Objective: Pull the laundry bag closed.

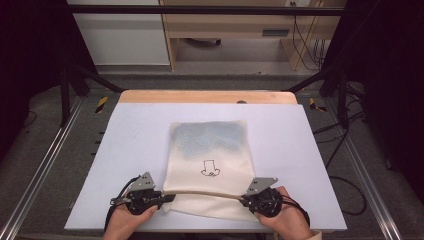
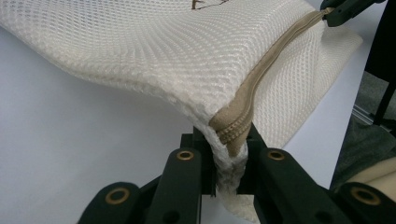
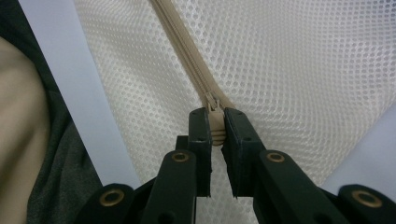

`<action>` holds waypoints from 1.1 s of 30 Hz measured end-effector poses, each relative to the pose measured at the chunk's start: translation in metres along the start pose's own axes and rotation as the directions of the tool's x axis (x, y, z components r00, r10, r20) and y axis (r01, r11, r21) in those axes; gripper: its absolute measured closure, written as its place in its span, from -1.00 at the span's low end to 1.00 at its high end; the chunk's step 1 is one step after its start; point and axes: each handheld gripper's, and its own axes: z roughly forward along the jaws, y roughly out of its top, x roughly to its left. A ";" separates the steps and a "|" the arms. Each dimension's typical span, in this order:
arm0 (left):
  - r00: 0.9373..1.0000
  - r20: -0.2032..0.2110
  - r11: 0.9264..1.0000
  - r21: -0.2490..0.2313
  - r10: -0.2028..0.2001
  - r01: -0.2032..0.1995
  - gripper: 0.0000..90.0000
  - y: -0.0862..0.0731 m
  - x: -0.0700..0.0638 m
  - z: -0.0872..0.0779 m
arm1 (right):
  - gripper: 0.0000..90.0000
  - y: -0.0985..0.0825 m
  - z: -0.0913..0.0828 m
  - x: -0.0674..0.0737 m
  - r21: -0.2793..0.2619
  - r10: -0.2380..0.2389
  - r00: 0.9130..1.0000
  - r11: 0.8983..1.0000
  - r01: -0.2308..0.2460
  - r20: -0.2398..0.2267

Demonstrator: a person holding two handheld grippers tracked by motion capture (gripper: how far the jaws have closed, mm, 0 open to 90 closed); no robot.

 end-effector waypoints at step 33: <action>1.000 -0.005 1.000 -0.010 -0.005 0.005 0.83 -0.001 0.001 -0.003 | 0.82 -0.006 -0.005 -0.005 -0.004 0.025 1.000 1.000 -0.025 0.009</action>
